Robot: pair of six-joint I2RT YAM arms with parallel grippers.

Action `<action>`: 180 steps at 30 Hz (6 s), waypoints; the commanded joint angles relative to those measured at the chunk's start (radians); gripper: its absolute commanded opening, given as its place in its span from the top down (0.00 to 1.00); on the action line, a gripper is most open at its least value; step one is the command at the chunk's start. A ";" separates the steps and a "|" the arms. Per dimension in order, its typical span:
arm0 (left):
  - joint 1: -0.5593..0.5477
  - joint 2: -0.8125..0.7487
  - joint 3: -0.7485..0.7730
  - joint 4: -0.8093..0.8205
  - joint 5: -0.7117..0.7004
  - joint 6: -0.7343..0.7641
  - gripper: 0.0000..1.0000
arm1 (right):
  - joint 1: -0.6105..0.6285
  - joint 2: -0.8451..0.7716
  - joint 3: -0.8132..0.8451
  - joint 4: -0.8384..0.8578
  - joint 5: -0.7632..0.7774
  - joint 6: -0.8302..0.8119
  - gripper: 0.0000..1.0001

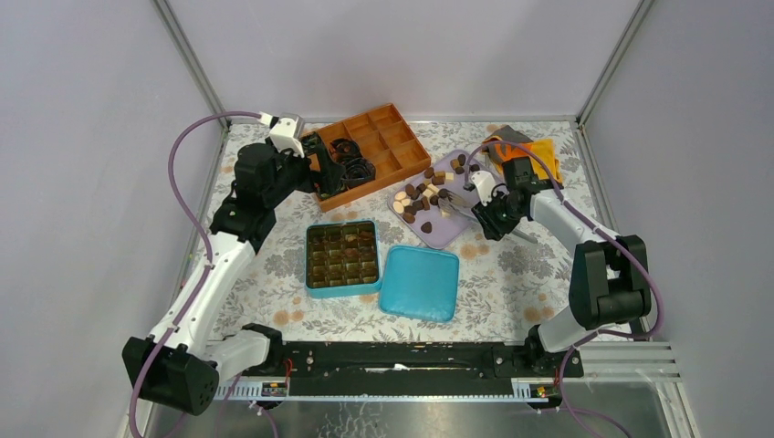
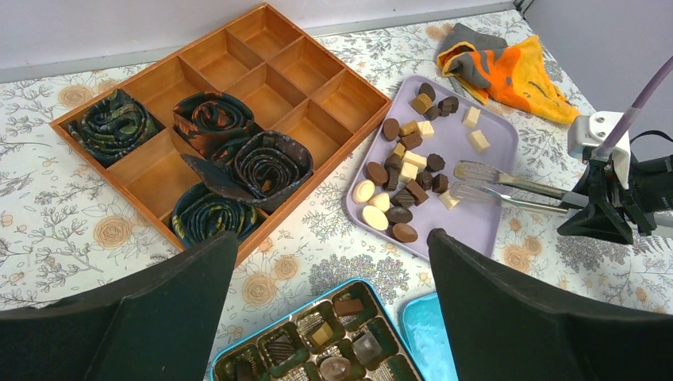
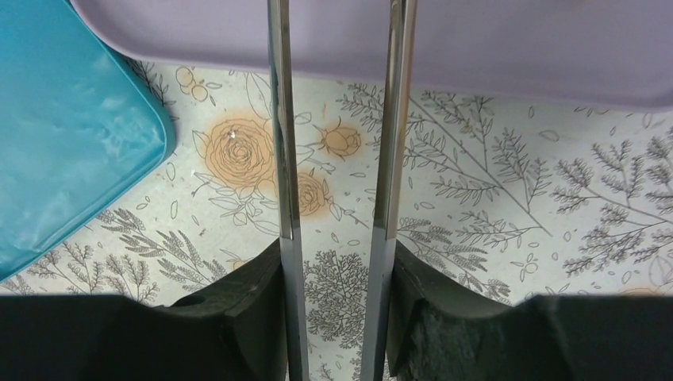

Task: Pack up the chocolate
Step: Pick up the fake chocolate from the plate, then pick up the packing box from the center of the board.

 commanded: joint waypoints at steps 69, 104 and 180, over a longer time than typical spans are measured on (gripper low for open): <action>0.001 -0.001 -0.021 0.023 -0.075 0.031 0.01 | 0.058 -0.200 0.041 -0.065 -0.383 -0.120 1.00; 0.002 -0.029 -0.042 0.045 -0.163 0.045 0.01 | 0.672 0.264 0.408 0.029 -0.035 -0.008 0.95; 0.084 0.229 -0.193 -0.227 -0.228 -0.124 1.00 | 0.558 0.089 0.319 -0.026 -0.297 -0.013 0.93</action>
